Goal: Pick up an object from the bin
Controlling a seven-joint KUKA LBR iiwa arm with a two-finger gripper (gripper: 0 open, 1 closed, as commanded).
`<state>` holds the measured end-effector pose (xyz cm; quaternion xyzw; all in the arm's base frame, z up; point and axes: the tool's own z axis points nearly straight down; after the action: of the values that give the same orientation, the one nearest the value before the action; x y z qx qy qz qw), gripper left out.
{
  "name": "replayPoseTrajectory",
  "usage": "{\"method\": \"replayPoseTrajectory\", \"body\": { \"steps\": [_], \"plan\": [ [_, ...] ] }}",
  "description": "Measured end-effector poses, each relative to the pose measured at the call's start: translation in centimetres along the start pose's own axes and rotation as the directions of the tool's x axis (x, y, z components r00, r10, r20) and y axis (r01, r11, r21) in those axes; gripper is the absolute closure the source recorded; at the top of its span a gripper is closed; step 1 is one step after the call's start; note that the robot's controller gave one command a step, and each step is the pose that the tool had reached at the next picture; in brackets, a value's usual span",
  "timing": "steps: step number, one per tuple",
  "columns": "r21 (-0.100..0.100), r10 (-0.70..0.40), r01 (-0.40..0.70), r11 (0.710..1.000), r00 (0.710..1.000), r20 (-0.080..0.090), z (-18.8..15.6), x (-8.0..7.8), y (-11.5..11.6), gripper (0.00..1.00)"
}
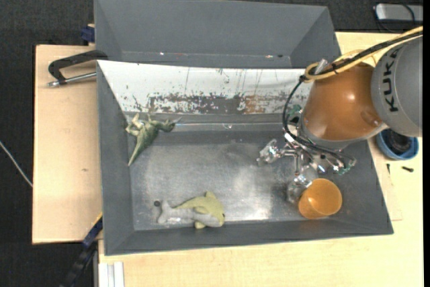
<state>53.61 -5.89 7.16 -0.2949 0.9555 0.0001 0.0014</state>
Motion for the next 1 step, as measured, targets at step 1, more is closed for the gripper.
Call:
{"method": "replayPoseTrajectory", "body": {
  "steps": [1],
  "plan": [
    [0.009, -0.072, 0.072, 0.997, 0.997, 0.006, -1.66, -0.14, -6.67, 0.00]
  ]
}}
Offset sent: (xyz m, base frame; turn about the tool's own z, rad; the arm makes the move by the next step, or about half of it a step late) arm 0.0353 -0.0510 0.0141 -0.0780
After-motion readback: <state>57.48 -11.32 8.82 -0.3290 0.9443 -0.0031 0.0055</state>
